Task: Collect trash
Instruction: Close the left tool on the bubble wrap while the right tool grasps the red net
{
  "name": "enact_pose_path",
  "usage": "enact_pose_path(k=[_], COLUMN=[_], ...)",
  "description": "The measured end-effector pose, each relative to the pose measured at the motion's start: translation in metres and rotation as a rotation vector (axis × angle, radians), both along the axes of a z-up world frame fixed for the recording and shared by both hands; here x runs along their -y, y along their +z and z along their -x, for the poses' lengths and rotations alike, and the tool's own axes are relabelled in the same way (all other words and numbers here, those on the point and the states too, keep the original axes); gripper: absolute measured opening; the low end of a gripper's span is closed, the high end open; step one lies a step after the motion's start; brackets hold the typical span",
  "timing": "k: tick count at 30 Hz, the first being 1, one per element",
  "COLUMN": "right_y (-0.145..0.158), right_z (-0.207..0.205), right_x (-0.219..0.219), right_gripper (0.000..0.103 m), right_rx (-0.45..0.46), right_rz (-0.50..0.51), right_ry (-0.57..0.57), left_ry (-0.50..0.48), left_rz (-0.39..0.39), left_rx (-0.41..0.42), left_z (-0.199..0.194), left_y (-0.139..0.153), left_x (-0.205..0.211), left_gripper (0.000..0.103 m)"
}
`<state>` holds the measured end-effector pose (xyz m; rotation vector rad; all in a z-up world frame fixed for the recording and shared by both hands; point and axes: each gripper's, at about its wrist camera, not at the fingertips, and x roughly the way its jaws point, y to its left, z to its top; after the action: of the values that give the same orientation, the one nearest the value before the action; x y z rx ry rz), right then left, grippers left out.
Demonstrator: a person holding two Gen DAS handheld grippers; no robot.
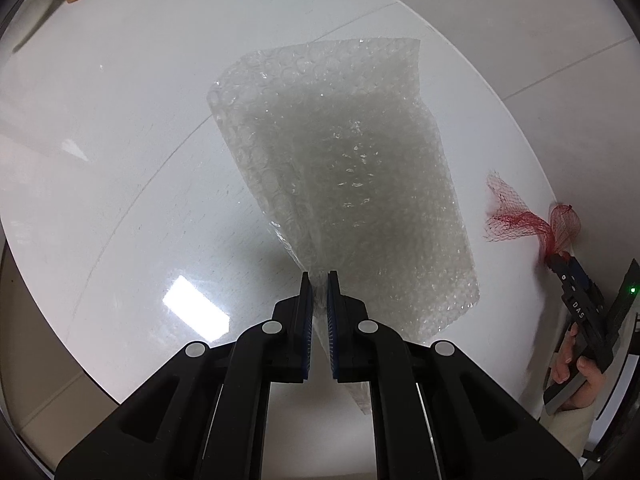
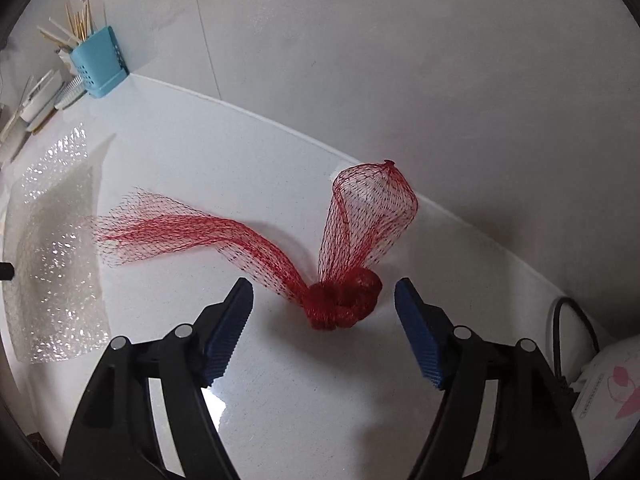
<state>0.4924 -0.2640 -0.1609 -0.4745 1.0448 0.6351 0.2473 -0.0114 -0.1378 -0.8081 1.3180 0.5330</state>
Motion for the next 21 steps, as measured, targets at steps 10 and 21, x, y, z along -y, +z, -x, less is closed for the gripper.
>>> enact_pose_path(k=[10,21], right_y=[-0.018,-0.015], right_z=[-0.010,-0.004], right_x=[-0.011,-0.006], right_gripper=[0.032,0.013], right_rx=[-0.040,-0.068], right_rz=[0.065,0.054], right_ry=[0.027,-0.046], left_ry=[-0.019,-0.049], left_rz=[-0.001,-0.001], left_rx=[0.014,0.038], left_z=[-0.002,-0.001], left_y=[0.007,0.015], left_x=[-0.004,-0.006], left_gripper=[0.006,0.006])
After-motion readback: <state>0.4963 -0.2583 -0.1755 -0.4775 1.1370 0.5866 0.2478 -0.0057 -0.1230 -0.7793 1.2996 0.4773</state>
